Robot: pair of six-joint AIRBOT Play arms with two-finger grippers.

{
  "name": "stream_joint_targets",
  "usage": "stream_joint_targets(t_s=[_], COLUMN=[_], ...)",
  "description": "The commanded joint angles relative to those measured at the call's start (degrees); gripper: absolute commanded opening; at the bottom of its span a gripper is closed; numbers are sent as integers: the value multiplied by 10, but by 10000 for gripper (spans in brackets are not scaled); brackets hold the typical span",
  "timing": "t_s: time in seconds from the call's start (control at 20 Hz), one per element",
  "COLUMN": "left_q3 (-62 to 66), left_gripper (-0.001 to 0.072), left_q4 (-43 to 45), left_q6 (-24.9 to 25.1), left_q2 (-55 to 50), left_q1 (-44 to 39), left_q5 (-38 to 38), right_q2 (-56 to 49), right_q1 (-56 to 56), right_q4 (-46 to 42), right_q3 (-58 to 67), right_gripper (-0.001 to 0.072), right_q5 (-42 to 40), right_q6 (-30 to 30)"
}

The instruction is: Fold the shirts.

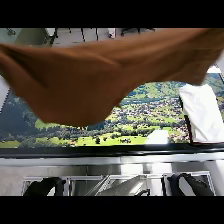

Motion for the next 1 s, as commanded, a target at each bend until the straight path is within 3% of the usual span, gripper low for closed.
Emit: stream_joint_targets(t_s=[0.0,0.3,0.45,0.7,0.95], left_q3=[100,167,102,40,186], left_gripper=[13,13,13,14,14], left_q4=[0,-2,-6,-5,-7], left_q6=[40,84,123,164,164], left_q2=[10,-165,-269,-497,-723], left_q1=[78,172,156,124,123], left_q5=[34,204,219,126,145], right_q2=[84,-38,-139,-354,-525], right_q1=[-13,-4,51,146,148], right_q4=[-40,-26,-25,-24,19], right_q3=[29,5,-83,-224,-203], right_gripper=[18,18,19,19,19], right_q5=[63,-66,-111,-19,34], right_q6=[-2,50,50,50,50])
